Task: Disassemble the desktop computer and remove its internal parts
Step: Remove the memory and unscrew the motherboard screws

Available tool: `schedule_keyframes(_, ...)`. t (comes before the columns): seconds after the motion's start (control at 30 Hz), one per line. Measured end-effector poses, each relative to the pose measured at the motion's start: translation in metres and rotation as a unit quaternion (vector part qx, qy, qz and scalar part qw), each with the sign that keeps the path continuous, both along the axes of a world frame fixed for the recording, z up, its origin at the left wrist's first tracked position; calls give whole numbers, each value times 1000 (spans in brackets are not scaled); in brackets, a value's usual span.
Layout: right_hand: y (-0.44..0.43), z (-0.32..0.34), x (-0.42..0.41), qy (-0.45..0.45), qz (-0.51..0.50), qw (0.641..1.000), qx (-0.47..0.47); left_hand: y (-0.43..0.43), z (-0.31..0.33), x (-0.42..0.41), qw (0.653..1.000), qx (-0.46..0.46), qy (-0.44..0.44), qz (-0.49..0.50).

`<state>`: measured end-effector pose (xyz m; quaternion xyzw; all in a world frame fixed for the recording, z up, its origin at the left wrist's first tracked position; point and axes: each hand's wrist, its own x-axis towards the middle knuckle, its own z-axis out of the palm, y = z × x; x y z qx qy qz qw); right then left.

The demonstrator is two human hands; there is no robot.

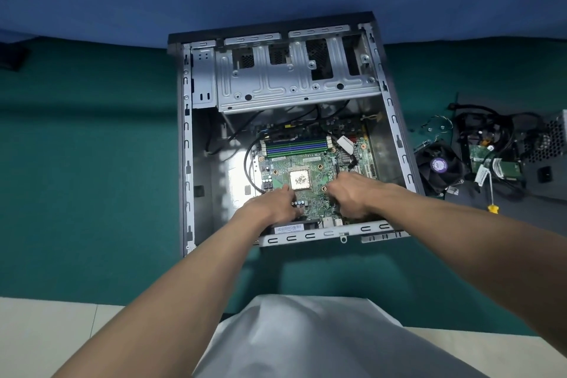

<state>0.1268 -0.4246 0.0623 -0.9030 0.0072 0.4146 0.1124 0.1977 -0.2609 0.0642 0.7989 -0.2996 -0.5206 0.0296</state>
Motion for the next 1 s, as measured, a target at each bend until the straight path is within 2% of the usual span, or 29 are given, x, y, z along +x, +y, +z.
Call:
schedule_keyframes(0.53,11,11,0,-22,39,999,-3,2,-5,1,1000,3,7,3)
schedule_keyframes(0.8,-10,22,7,23,12,1000,-9,4,-3,2,1000,4,-5,-9)
schedule_keyframes(0.9,-10,23,10,16,-11,1000,9,19,0,10,995,-31,-88,24)
schedule_keyframes(1.0,-8,24,10,-13,-41,999,8,40,6,16,964,-65,-197,165)
